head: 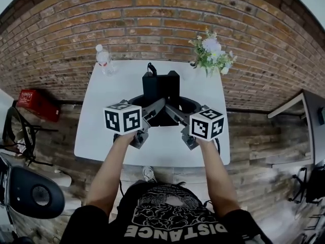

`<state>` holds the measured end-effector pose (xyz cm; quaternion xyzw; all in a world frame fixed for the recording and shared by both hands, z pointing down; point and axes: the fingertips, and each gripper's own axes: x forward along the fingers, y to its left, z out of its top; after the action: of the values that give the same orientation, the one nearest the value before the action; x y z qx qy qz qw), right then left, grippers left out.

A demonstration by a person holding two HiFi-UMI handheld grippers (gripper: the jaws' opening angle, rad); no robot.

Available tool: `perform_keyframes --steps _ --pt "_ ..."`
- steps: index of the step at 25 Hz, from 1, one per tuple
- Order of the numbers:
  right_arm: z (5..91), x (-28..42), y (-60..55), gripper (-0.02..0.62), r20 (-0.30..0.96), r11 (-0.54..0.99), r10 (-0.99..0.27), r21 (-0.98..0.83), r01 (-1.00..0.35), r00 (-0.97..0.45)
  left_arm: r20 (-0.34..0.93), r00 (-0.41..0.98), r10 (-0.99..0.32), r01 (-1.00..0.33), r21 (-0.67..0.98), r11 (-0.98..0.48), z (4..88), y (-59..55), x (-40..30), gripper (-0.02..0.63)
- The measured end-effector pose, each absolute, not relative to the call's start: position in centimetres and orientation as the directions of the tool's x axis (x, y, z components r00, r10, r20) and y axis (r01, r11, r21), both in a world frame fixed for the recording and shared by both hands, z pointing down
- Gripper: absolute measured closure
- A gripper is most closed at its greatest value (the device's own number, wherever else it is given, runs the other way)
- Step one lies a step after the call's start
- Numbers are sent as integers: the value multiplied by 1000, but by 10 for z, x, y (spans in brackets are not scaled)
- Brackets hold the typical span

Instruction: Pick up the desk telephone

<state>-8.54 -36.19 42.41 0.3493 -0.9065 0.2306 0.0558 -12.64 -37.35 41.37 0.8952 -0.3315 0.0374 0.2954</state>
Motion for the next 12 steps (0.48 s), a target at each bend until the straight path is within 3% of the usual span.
perform_keyframes --steps 12 --pt "358 -30 -341 368 165 661 -677 -294 -691 -717 175 802 -571 -586 419 -694 346 -353 -70 376"
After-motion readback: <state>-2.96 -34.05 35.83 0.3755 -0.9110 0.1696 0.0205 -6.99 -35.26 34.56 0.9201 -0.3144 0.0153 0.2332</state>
